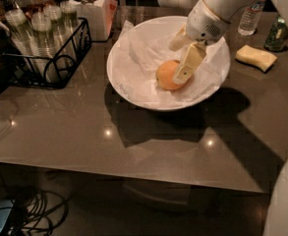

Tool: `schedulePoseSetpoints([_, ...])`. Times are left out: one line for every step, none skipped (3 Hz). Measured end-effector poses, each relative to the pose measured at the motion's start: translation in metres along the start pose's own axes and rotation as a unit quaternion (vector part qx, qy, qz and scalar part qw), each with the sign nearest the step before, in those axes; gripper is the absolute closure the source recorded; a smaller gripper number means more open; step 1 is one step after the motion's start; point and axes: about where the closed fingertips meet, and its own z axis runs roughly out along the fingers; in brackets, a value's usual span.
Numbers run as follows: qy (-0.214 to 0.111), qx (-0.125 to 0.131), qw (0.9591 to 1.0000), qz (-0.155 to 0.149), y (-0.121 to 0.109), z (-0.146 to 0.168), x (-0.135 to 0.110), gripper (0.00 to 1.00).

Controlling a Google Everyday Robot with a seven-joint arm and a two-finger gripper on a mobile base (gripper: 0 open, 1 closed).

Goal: Pick orange from white bowl

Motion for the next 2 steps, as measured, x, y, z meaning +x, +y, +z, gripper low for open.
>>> schedulePoseSetpoints([-0.007,-0.012,0.9999,0.005,-0.005,0.01,-0.001,0.26])
schedulePoseSetpoints([-0.012,-0.024,0.9995,0.014,-0.01,0.02,0.002,0.25])
